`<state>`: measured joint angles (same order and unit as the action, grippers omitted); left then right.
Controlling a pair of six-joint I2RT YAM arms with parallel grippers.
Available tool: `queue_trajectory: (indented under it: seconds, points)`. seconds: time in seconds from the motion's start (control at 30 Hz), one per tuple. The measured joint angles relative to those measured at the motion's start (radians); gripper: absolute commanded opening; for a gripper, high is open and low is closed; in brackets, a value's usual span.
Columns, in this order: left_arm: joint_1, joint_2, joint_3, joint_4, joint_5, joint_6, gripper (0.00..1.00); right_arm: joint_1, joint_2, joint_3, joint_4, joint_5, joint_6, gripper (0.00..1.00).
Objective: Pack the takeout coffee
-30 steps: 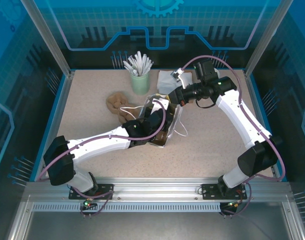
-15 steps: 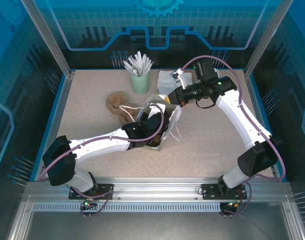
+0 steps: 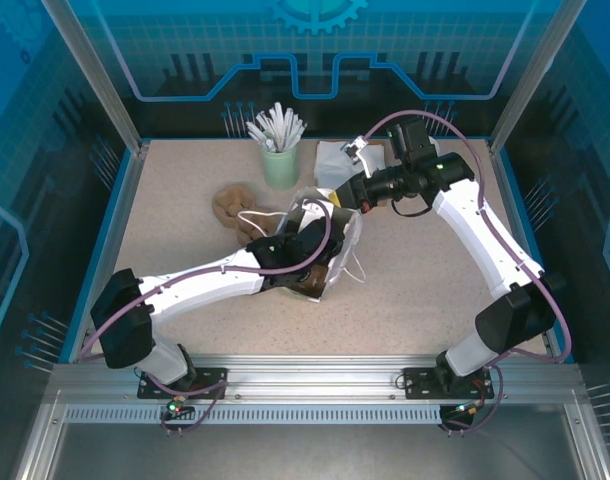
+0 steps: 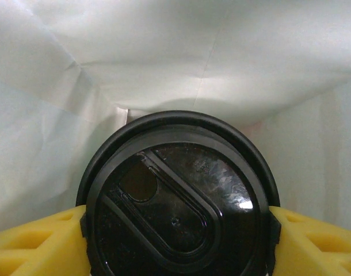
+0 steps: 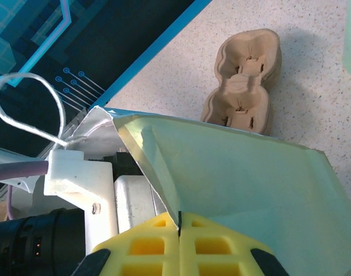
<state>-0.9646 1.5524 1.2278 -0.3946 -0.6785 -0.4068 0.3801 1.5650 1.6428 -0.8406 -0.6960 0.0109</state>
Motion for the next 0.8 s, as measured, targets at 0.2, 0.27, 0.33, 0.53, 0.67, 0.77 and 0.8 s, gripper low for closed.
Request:
queue_trajectory:
  seconds: [0.2, 0.27, 0.33, 0.53, 0.67, 0.77, 0.8]
  points:
    - [0.000, 0.005, 0.021, -0.062, 0.021, -0.040, 0.71, 0.000, -0.004, -0.018, 0.008, -0.004, 0.000, 0.00]
    - [0.000, 0.005, 0.021, -0.072, 0.023, -0.041, 0.70, 0.000, -0.011, -0.032, 0.014, -0.006, 0.001, 0.00]
    - [0.000, 0.005, 0.021, -0.073, 0.024, -0.041, 0.70, 0.000, -0.020, -0.046, 0.025, -0.009, 0.001, 0.00]
    - [0.000, -0.004, -0.014, -0.015, 0.025, -0.030, 0.69, 0.001, -0.066, -0.088, 0.050, -0.007, 0.000, 0.00]
    - [0.000, -0.027, -0.053, 0.048, 0.024, 0.007, 0.69, 0.006, -0.096, -0.108, 0.049, -0.012, 0.000, 0.00]
    - [0.000, -0.029, -0.053, 0.066, 0.020, 0.029, 0.69, 0.006, -0.104, -0.108, 0.053, -0.011, 0.000, 0.00]
    - [0.000, -0.029, -0.053, 0.071, 0.019, 0.037, 0.69, 0.006, -0.106, -0.108, 0.055, -0.011, 0.000, 0.00]
